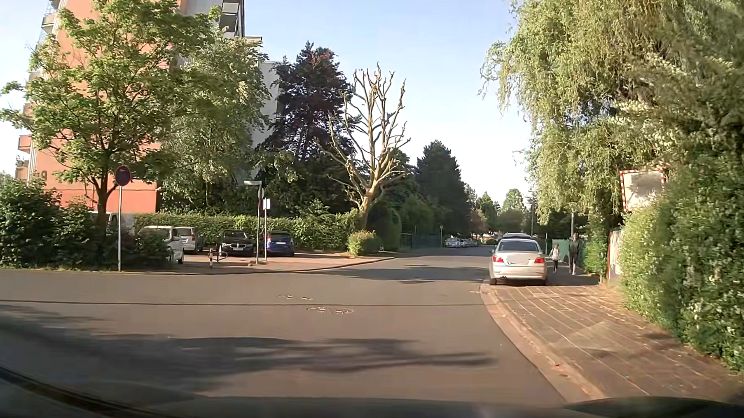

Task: Follow the waypoints while adhering to traffic rules and regulations

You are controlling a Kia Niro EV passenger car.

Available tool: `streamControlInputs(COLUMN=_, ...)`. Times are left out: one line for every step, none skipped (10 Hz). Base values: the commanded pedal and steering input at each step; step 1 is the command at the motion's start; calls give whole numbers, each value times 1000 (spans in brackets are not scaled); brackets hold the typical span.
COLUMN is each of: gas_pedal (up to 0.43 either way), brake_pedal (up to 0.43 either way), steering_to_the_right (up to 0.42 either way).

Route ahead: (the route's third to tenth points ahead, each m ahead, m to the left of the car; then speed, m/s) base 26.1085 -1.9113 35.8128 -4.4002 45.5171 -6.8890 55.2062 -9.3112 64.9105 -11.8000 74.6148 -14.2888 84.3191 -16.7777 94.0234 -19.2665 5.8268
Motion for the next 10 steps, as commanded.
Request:
streamControlInputs(gas_pedal=87, brake_pedal=0, steering_to_the_right=43)
streamControlInputs(gas_pedal=87, brake_pedal=0, steering_to_the_right=43)
streamControlInputs(gas_pedal=87, brake_pedal=0, steering_to_the_right=43)
streamControlInputs(gas_pedal=87, brake_pedal=0, steering_to_the_right=43)
streamControlInputs(gas_pedal=98, brake_pedal=0, steering_to_the_right=43)
streamControlInputs(gas_pedal=98, brake_pedal=0, steering_to_the_right=43)
streamControlInputs(gas_pedal=98, brake_pedal=0, steering_to_the_right=43)
streamControlInputs(gas_pedal=98, brake_pedal=0, steering_to_the_right=43)
streamControlInputs(gas_pedal=98, brake_pedal=0, steering_to_the_right=43)
streamControlInputs(gas_pedal=98, brake_pedal=0, steering_to_the_right=43)
